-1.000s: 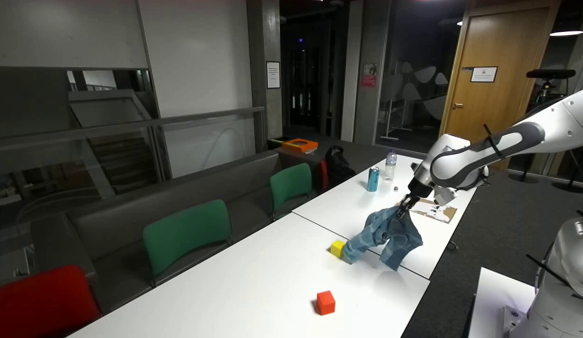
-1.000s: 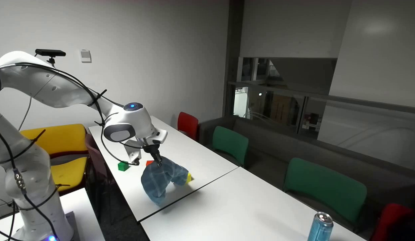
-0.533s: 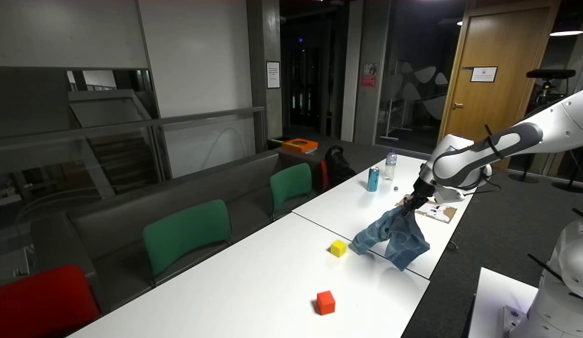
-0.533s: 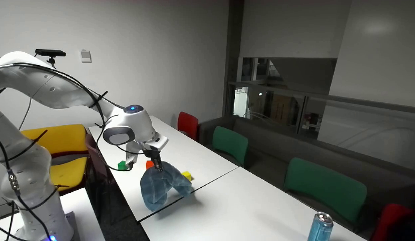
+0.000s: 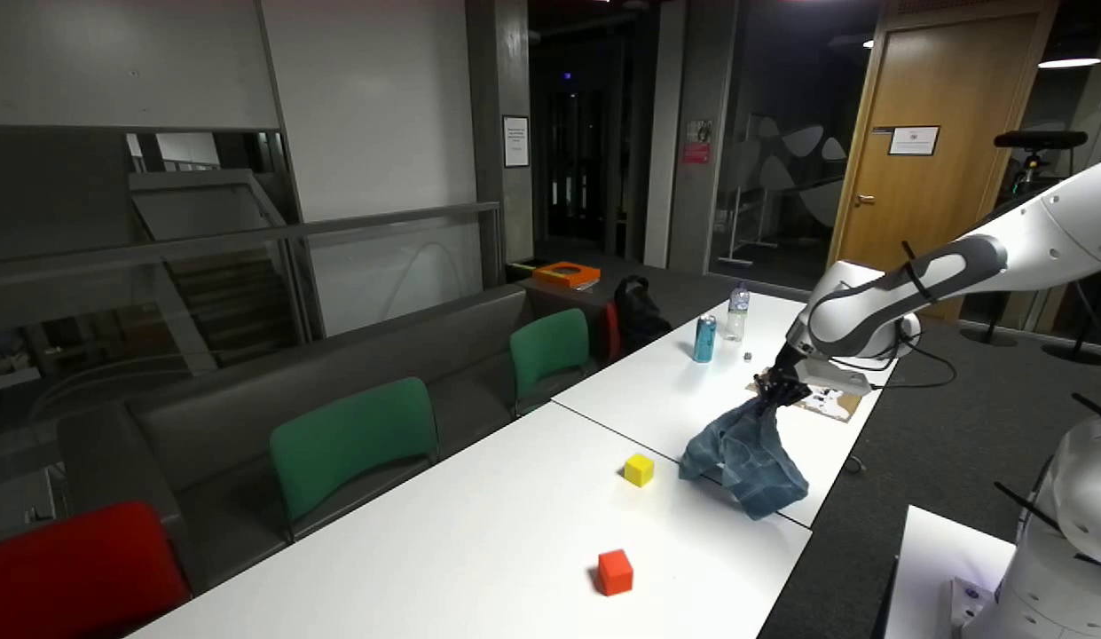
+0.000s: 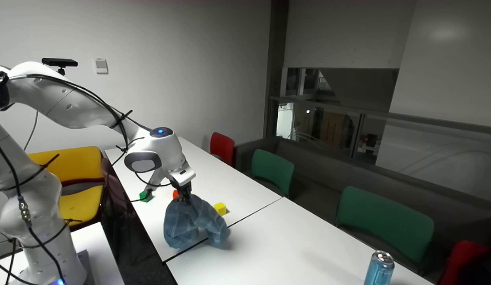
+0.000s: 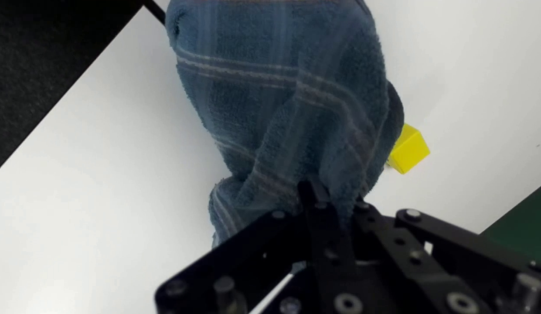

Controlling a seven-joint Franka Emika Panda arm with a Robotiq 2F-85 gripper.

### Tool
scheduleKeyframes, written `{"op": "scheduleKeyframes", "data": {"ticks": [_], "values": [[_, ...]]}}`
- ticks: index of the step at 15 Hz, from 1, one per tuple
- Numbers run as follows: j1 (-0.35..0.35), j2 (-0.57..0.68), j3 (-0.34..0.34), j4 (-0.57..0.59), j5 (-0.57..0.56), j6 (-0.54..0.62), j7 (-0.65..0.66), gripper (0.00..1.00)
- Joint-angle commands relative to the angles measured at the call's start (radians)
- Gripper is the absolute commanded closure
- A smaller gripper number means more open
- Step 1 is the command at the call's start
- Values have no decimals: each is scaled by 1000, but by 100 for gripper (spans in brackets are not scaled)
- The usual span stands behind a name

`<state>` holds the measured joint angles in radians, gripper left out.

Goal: Move the cloth

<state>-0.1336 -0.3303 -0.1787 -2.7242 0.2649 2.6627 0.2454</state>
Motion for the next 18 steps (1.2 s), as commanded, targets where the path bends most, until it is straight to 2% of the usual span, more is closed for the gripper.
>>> {"op": "scheduleKeyframes", "data": {"ticks": [1, 2, 3, 4, 5, 10, 13, 14, 18], "values": [[8, 50, 40, 37, 83, 31, 117, 99], [10, 60, 47, 44, 96, 35, 134, 99], [7, 72, 55, 53, 99, 31, 151, 70], [7, 79, 61, 58, 106, 33, 164, 68], [6, 87, 69, 64, 103, 35, 180, 62], [7, 121, 114, 97, 60, 17, 229, 25], [19, 136, 159, 106, -10, -60, 226, 3], [25, 139, 173, 105, -34, -88, 221, 0], [71, 157, 211, 107, -95, -161, 170, 0]]}}
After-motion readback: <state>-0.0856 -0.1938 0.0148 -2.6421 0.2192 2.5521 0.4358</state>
